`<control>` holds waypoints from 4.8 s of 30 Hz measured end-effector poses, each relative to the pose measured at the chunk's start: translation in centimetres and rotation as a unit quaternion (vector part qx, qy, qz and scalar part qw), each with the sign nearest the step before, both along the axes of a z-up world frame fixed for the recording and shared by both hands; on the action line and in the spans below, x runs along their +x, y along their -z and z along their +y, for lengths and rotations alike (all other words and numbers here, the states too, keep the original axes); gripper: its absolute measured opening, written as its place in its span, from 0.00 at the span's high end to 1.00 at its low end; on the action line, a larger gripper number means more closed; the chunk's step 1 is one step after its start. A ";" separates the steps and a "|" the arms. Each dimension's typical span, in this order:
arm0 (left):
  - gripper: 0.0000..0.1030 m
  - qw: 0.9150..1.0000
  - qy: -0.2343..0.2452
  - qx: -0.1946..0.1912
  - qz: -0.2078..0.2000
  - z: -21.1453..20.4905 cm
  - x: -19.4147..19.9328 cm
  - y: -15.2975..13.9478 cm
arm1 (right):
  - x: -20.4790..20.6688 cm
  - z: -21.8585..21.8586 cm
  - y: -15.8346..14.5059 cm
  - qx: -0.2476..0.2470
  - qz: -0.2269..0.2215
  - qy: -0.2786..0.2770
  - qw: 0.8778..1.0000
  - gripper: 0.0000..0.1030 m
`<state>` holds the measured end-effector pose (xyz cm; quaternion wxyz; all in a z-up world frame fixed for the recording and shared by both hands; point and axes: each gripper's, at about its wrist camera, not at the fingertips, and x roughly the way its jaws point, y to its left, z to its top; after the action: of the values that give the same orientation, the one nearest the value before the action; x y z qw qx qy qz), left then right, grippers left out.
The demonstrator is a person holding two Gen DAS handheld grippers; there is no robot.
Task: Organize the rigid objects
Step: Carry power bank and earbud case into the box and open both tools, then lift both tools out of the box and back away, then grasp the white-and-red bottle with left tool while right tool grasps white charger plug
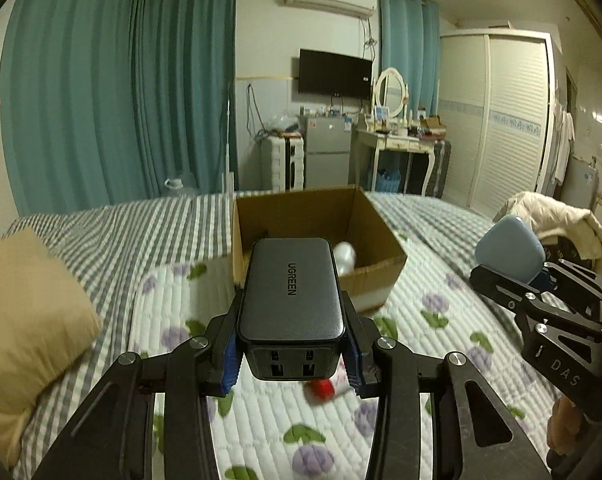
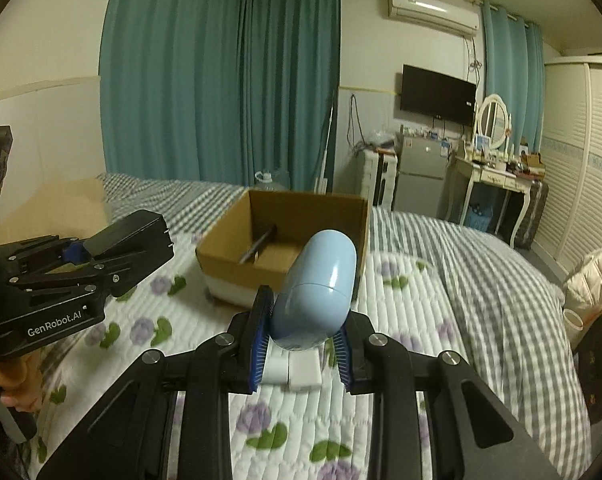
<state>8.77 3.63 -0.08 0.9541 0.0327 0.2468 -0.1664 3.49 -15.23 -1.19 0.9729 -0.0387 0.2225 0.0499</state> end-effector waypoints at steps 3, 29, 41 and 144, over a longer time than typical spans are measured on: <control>0.60 1.000 0.003 -0.005 -0.010 -0.4 1.1 -0.7 | 1.1 -0.2 -1.0 0.001 -0.009 -0.002 1.000 0.73; 0.60 1.000 -0.005 0.020 -0.009 -4.0 15.7 1.7 | 18.0 -1.4 1.7 -0.015 0.039 -0.027 0.999 0.73; 0.60 0.997 -0.001 0.036 0.071 -4.7 21.6 6.7 | 24.0 -0.8 6.9 -0.056 0.121 -0.043 0.990 0.73; 0.09 0.987 0.080 0.106 0.095 -5.6 6.3 11.8 | 4.5 -5.0 10.8 -0.041 0.107 0.037 0.993 0.00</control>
<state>15.12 -1.98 -11.87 0.9010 0.1373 0.3491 -0.2179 7.98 -20.23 -11.98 0.9424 -0.0649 0.3281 0.0089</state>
